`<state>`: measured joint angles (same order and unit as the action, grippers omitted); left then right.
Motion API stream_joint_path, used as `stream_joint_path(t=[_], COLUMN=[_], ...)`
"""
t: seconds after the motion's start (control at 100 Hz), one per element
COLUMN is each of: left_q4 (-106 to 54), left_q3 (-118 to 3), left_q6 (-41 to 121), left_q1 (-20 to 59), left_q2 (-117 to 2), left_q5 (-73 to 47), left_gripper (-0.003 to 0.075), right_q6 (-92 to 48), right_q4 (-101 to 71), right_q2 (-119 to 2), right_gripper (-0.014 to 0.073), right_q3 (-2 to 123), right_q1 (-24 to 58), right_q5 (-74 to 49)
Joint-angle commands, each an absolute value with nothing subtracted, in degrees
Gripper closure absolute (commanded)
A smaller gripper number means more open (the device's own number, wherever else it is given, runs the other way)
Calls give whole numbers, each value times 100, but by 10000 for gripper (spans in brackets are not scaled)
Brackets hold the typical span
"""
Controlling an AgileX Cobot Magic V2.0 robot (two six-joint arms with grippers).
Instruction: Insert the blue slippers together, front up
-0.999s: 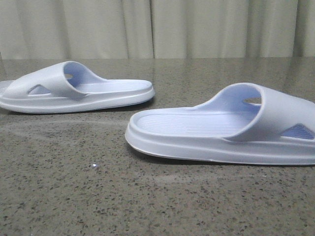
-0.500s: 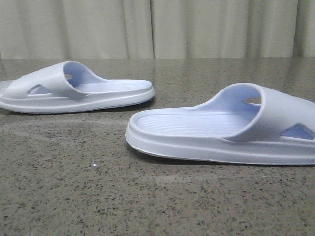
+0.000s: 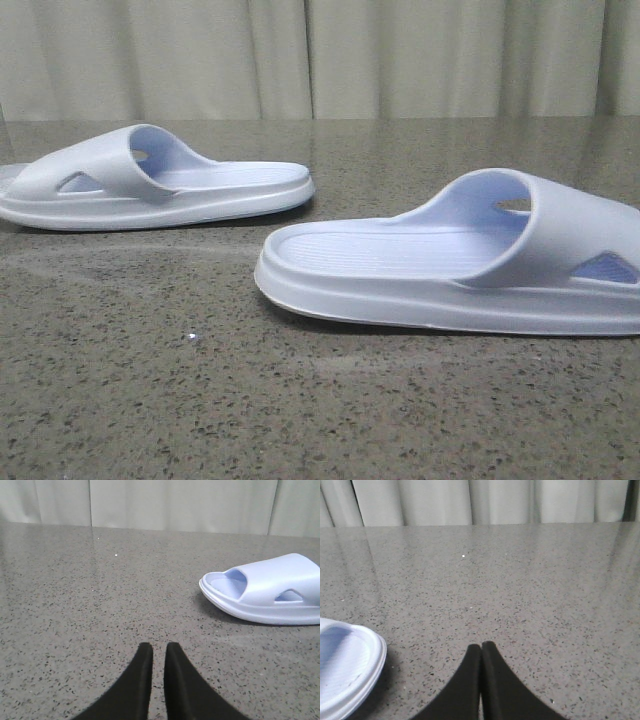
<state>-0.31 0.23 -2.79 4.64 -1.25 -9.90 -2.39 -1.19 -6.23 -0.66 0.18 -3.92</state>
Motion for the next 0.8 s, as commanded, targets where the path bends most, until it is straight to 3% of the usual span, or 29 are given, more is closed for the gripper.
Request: stream_joint_path(t=[0.0,0.19,0.64,0.79], left_q4=[-57,-307,-3512,-3464], left_q3=[68,68,15,-304], left_q6=[-341,-341,-341,-341], left_q1=[446,446,446,446], left_q2=[-179,-179,-179,-262], left_q5=[-455,-343,358,117], left_gripper=[705,705,705,705], right_q6=[-242,-242,-242,-242], right_q4=[-97,-502,-3087,-3095], right_q2=[-675,-675,-675,-675], right_gripper=[693,693,693,670], right_q3=[-177,-177,-149,224], right_q1=[17,17,17,17], right_q5=[169,182,311,97])
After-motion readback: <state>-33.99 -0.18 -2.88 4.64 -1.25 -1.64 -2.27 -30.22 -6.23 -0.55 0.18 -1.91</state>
